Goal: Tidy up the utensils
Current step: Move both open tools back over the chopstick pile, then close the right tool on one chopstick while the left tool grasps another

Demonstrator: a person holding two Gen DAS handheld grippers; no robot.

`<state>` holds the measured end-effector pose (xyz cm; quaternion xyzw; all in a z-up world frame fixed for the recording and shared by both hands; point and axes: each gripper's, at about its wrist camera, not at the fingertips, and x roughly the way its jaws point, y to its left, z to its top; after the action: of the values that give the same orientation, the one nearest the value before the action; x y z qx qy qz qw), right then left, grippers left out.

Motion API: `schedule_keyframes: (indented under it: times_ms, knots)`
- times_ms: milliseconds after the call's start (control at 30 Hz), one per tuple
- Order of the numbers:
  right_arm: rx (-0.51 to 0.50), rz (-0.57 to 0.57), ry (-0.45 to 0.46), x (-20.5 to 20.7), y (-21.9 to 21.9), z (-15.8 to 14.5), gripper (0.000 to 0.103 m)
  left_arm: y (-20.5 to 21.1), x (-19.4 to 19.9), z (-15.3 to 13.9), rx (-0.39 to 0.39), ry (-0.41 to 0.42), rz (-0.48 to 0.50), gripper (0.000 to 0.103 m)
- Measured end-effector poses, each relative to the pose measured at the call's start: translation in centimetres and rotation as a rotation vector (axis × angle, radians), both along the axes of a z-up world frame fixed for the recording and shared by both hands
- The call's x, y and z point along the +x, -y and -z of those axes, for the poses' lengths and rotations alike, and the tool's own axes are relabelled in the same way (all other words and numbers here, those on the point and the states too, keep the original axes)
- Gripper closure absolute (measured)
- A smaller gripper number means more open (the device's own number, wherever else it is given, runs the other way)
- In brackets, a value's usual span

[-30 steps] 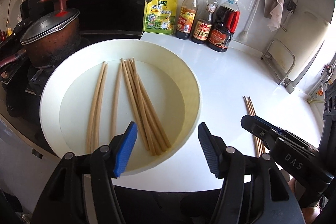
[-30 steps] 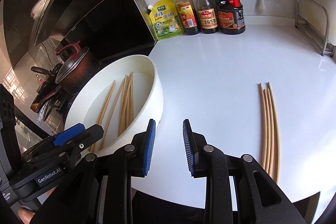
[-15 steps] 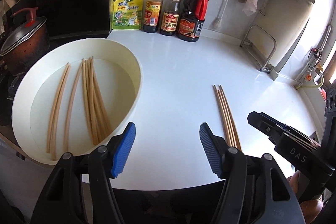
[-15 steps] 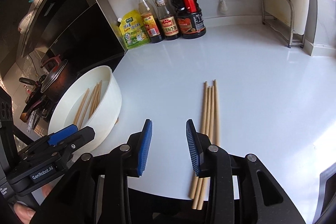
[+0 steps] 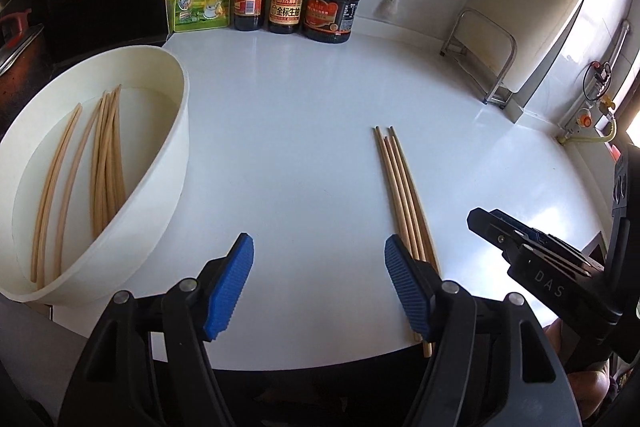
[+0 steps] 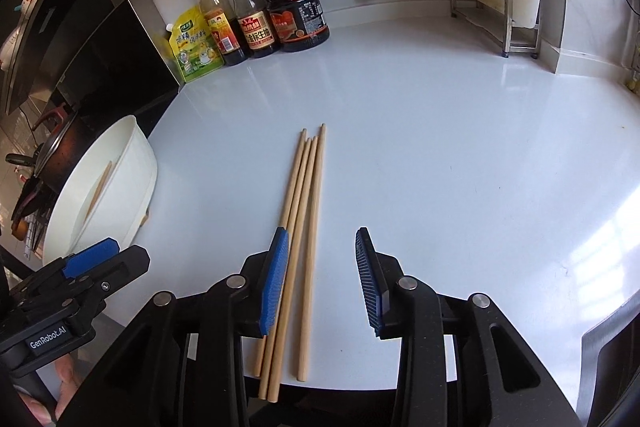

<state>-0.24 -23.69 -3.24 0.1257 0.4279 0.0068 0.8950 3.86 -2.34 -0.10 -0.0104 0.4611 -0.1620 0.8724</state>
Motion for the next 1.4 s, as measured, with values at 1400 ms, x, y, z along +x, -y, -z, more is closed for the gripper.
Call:
schedule_keyframes:
  times_ms: [1400]
  knots:
    - [-0.149, -0.042, -0.072, 2.3, -0.4, 3.5, 0.097, 4.6, 1.3, 4.0, 0.042, -0.055, 0.031, 0.036]
